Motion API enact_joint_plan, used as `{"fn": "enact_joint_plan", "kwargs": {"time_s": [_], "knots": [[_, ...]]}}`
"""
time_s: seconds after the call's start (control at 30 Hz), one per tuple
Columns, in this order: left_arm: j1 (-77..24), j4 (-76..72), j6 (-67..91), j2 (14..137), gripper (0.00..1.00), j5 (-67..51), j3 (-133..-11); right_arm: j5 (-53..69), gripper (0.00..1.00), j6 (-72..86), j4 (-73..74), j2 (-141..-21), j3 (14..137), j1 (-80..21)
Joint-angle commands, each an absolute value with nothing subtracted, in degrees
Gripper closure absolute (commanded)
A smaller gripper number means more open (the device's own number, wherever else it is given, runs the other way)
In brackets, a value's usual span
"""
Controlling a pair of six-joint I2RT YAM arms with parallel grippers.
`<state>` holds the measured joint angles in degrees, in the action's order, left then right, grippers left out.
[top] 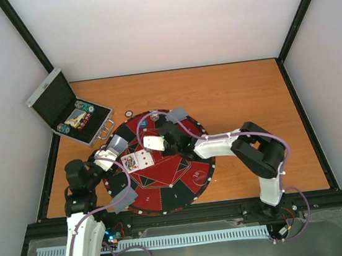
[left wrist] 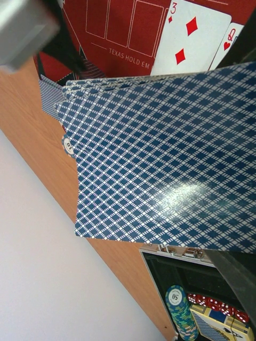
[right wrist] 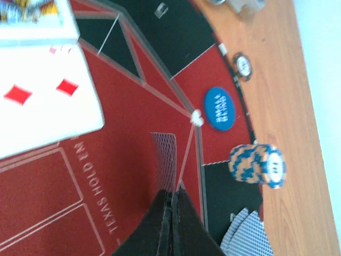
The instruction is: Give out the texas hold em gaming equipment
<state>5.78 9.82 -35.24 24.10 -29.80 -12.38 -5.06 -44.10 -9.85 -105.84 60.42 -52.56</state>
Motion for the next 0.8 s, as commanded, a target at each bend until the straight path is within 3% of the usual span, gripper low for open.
{"fn": "enact_joint_plan", "kwargs": {"time_s": [0.0, 0.3, 0.77], "knots": [[6.2, 7.2, -34.7, 23.7, 0.44, -30.6, -13.1, -14.2, 0.97, -55.4, -17.1, -110.1, 57.0, -54.9], [6.2, 7.2, -34.6, 23.9, 0.44, -30.8, -13.0, -1.1, 0.97, -63.9, -15.3, -107.1, 48.9, -55.6], [6.2, 7.3, -34.5, 23.7, 0.44, -30.9, -13.2, 2.5, 0.97, -66.8, -12.9, -108.4, 50.9, -55.6]]}}
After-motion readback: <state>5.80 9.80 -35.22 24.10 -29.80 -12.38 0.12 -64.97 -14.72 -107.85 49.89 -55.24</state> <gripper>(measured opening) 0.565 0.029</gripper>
